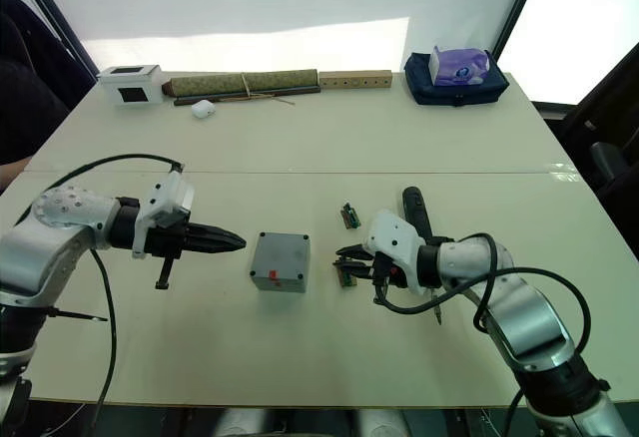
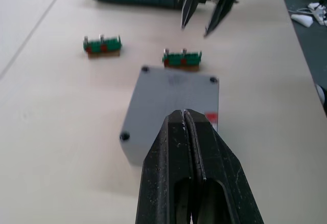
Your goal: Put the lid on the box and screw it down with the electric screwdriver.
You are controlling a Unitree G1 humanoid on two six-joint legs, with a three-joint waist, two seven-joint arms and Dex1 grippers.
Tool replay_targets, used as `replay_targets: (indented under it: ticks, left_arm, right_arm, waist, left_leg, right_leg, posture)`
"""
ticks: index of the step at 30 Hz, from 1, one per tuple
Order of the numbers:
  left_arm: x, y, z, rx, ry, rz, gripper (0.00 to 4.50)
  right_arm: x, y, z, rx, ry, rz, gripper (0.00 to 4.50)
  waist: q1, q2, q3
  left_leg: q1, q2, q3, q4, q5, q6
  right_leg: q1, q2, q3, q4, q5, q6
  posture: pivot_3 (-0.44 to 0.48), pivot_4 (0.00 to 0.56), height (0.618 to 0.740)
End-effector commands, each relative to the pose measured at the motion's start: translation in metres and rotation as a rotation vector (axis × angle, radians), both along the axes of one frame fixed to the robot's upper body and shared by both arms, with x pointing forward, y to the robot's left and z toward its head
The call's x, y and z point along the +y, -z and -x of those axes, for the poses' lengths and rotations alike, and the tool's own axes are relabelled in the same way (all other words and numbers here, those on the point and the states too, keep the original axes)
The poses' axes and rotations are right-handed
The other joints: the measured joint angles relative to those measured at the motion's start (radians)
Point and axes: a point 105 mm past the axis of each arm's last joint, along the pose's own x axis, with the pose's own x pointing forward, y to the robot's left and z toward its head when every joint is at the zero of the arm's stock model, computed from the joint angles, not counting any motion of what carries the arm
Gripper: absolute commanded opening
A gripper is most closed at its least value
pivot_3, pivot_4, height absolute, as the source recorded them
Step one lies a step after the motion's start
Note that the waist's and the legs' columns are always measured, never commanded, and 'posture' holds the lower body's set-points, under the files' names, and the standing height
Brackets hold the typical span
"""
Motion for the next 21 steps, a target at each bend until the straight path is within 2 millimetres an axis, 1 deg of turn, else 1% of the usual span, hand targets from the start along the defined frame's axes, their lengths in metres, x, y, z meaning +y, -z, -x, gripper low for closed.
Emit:
replay_targets:
  ticks: [1, 3, 4, 5, 9, 12, 17, 21]
  left_arm:
    - [-0.006, -0.011, 0.004, -0.025, 0.022, 0.030, 0.00]
    - [-0.007, -0.012, 0.004, -0.023, 0.020, 0.030, 0.00]
    - [-0.006, -0.010, 0.004, -0.022, 0.019, 0.028, 0.00]
    - [-0.006, -0.010, 0.003, -0.021, 0.018, 0.027, 0.00]
    - [-0.014, -0.004, 0.010, -0.003, 0.047, 0.043, 0.00]
    - [-0.015, 0.000, 0.013, 0.000, 0.052, 0.041, 0.00]
    - [-0.018, 0.000, 0.013, -0.002, 0.053, 0.046, 0.00]
    - [-0.019, 0.000, 0.013, -0.003, 0.054, 0.049, 0.00]
  right_arm:
    - [0.002, -0.009, -0.002, -0.051, 0.032, -0.023, 2.90]
    - [0.002, -0.006, -0.002, -0.047, 0.037, -0.017, 3.72]
    - [0.002, -0.005, -0.001, -0.037, 0.040, -0.024, 3.89]
    - [0.002, -0.004, -0.001, -0.032, 0.042, -0.029, 3.89]
    - [-0.005, 0.012, -0.012, -0.003, 0.143, -0.027, 3.89]
    - [-0.004, 0.020, -0.007, 0.037, 0.131, -0.014, 3.89]
    - [-0.003, 0.024, -0.006, 0.045, 0.131, -0.016, 3.89]
    - [-0.001, 0.023, -0.008, 0.049, 0.137, -0.029, 3.89]
  waist:
    - [-0.006, 0.000, 0.000]
    - [-0.004, 0.000, 0.000]
    - [-0.002, 0.000, 0.000]
    - [-0.001, 0.000, 0.000]
    - [0.001, 0.000, 0.000]
    - [0.002, 0.000, 0.000]
    - [0.000, 0.000, 0.000]
    - [0.001, 0.000, 0.000]
  left_leg:
    - [0.000, 0.000, 0.000, 0.000, 0.000, 0.000]
    - [0.001, 0.000, 0.000, 0.000, 0.000, 0.000]
    - [0.001, 0.001, 0.000, -0.001, 0.000, 0.000]
    - [0.000, 0.001, 0.000, -0.001, 0.000, 0.000]
    - [0.000, 0.000, 0.000, 0.000, 0.000, 0.000]
    - [0.000, 0.000, 0.000, 0.000, 0.000, 0.000]
    - [0.000, 0.000, 0.000, 0.000, 0.000, 0.000]
    - [0.000, 0.000, 0.000, 0.000, 0.000, 0.000]
  right_leg:
    - [0.000, 0.000, 0.000, 0.000, 0.000, 0.000]
    - [0.000, 0.001, 0.000, 0.000, 0.000, 0.000]
    - [0.000, 0.002, 0.000, 0.000, 0.000, 0.000]
    - [0.000, 0.002, 0.000, 0.000, 0.000, 0.000]
    - [0.000, 0.001, 0.000, 0.000, 0.000, 0.000]
    - [0.000, 0.001, 0.000, 0.000, 0.000, 0.000]
    - [0.000, 0.002, 0.000, 0.000, 0.000, 0.000]
    - [0.000, 0.002, 0.000, 0.000, 0.000, 0.000]
  posture:
    - [0.000, 0.150, 0.740]
    - [0.000, 0.150, 0.740]
    - [0.000, 0.150, 0.740]
    - [0.000, 0.150, 0.740]
    - [0.000, 0.150, 0.740]
    - [0.000, 0.150, 0.740]
    - [0.000, 0.150, 0.740]
    - [0.000, 0.150, 0.740]
